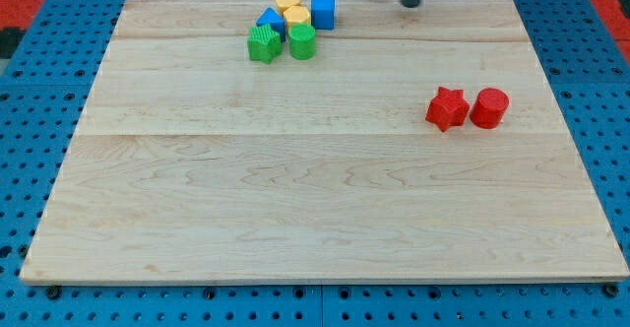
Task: Separate the hexagon from the group
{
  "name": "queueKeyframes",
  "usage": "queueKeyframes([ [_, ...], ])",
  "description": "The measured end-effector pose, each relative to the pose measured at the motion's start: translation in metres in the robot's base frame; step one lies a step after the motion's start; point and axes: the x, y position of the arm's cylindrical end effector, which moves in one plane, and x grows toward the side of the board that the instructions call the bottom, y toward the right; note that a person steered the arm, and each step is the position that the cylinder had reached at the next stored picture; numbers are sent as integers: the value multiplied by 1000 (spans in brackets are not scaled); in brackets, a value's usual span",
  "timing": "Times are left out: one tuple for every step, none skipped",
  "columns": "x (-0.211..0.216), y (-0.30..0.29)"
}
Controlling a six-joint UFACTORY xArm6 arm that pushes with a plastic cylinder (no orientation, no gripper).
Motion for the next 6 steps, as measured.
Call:
queueKeyframes([
  [1, -105],
  [7, -162],
  [48, -146],
  [90, -142],
  [102, -175],
  [124, -195],
])
